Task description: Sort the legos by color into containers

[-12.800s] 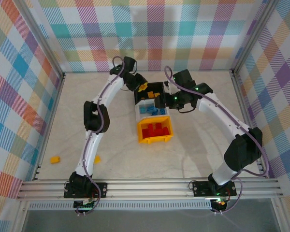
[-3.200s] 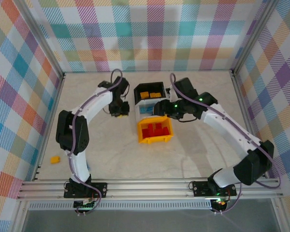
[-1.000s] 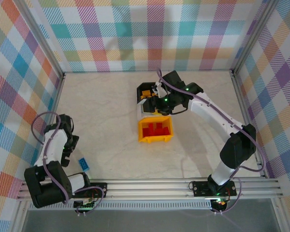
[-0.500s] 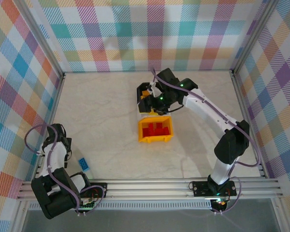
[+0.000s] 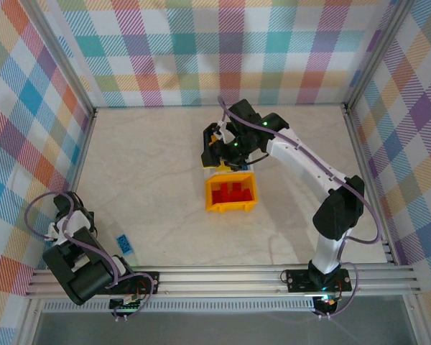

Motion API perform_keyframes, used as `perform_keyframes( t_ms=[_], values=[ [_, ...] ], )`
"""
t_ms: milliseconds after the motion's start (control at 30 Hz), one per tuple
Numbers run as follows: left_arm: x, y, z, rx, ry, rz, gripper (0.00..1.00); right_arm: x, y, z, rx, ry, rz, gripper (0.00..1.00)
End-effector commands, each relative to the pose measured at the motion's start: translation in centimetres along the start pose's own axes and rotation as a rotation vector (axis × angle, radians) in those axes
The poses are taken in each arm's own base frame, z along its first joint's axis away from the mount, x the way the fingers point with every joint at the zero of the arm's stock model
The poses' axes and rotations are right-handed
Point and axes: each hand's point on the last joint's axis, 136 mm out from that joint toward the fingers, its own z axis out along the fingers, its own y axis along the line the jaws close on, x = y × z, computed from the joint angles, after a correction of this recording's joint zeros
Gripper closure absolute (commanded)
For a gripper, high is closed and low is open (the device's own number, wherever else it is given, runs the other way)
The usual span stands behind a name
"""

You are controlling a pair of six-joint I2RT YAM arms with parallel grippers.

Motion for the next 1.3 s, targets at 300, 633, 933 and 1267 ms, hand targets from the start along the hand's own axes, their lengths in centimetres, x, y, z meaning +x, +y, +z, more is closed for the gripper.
perform_keyframes(
  t_ms=[300, 633, 933, 1267],
  values=[
    [0.7, -0.1, 3.3, -0.031, 0.068, -0.007, 0.2, -0.1, 2.0, 0.1, -0.052, 0.022, -0.001, 0.39],
    [0.8, -0.2, 4.0, -0.1, 0.113, -0.006, 0.54, -0.3, 2.6, 0.5, -0.058, 0.02, -0.002, 0.39],
    [0.9, -0.3, 3.9, -0.116, 0.133, 0.017, 0.71, -0.1, 2.6, 1.0, -0.058, 0.03, -0.002, 0.39],
    [3.9, -2.5, 0.1, -0.034, 0.19, 0.174, 0.72, 0.0, 2.2, 1.8, -0.076, 0.025, 0.013, 0.39]
  ],
)
